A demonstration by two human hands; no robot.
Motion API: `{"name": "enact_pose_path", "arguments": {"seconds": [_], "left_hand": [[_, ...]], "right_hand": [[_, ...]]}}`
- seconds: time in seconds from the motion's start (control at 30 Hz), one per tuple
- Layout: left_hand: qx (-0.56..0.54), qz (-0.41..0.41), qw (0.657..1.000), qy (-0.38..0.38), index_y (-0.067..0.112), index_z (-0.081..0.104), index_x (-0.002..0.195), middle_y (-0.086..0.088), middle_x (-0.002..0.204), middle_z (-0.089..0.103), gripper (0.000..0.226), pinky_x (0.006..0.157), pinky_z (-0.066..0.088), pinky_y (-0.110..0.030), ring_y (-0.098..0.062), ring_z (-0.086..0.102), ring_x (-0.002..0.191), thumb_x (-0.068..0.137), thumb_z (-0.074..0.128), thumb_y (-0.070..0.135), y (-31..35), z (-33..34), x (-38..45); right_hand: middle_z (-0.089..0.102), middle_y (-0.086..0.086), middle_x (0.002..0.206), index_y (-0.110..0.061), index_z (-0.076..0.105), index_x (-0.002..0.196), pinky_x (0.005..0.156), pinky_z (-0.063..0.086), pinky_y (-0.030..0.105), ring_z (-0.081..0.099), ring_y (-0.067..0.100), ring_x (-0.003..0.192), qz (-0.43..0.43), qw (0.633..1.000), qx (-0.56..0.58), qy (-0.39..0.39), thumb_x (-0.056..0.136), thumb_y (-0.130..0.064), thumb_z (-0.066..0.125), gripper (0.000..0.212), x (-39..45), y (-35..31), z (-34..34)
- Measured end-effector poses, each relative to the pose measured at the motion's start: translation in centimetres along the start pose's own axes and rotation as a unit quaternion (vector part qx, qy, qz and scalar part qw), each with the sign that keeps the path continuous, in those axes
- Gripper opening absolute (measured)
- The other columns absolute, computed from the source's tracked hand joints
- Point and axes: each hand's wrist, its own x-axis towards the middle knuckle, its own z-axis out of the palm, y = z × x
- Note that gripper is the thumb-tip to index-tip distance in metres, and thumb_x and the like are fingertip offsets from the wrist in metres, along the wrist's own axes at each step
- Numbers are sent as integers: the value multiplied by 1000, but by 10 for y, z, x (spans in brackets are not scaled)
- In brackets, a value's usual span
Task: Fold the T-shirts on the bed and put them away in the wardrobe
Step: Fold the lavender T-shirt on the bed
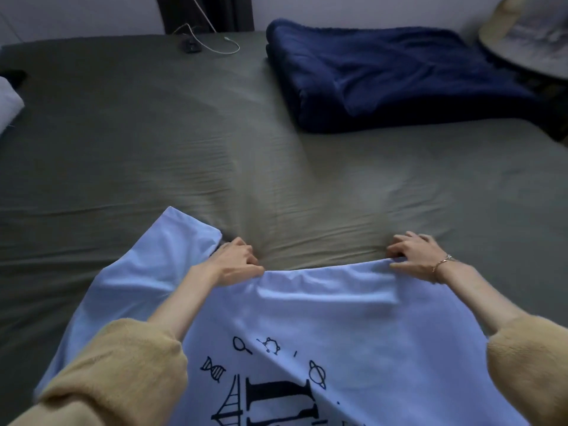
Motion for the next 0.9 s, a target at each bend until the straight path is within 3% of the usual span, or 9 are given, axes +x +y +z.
{"name": "enact_pose_path", "arguments": {"seconds": [0.07,0.13,0.23,0.33,0.47,0.57,0.7,0.77,0.9], "left_hand": [[-18,-9,1000,-9,25,46,57,3,88,48,32,95,31,-31,-18,37,107,81,38,44,3,0,5],[-42,-19,999,-13,22,45,61,1,93,47,34,89,26,-23,-19,36,108,95,43,28,4,3,8],[-57,-38,998,14,19,36,65,-5,92,48,36,82,23,-24,-22,36,107,101,33,21,5,9,12],[-85,-46,994,53,20,30,68,-5,85,46,36,83,26,-32,-24,37,104,104,27,26,8,16,19],[-80,-59,989,107,20,26,68,-5,78,46,37,85,29,-36,-24,35,94,104,23,30,9,24,23],[-58,-71,990,107,20,28,69,-5,78,50,38,88,31,-37,-24,35,95,103,23,35,15,26,25],[-84,-72,988,104,16,37,68,-2,73,52,47,87,29,-35,-20,35,98,97,30,52,18,24,24],[-70,-68,991,96,17,36,67,-4,75,51,44,86,29,-35,-22,35,100,99,32,47,17,23,25],[-33,-76,992,94,21,26,67,-4,82,44,40,103,25,-45,-28,36,108,103,23,35,19,25,28]], "right_hand": [[38,-8,94,-30,47,77,101,24,34,39,16,112,9,1000,26,6,92,-39,46,17,0,22,4],[44,0,105,-21,53,95,100,25,37,39,22,114,13,999,47,2,88,-43,34,29,2,32,8],[50,6,124,-13,50,113,101,26,38,40,23,115,14,999,17,43,98,-24,34,24,10,36,17],[53,2,123,-18,43,110,105,23,38,42,21,115,29,994,12,103,102,-18,26,18,16,44,19],[57,5,121,-15,42,114,92,29,31,47,23,111,49,988,6,149,102,-19,26,20,22,50,22],[58,12,119,-13,41,102,92,28,35,46,25,113,75,984,24,158,98,-18,30,14,24,49,21],[53,12,118,-11,47,102,92,30,36,43,26,115,115,981,-19,155,97,-27,20,31,30,63,17],[51,13,118,-8,48,105,93,31,36,42,27,114,118,982,-9,151,99,-25,29,26,35,66,22],[49,16,118,-4,46,108,94,30,38,41,30,113,138,978,20,158,97,-25,36,26,38,60,30]]}}
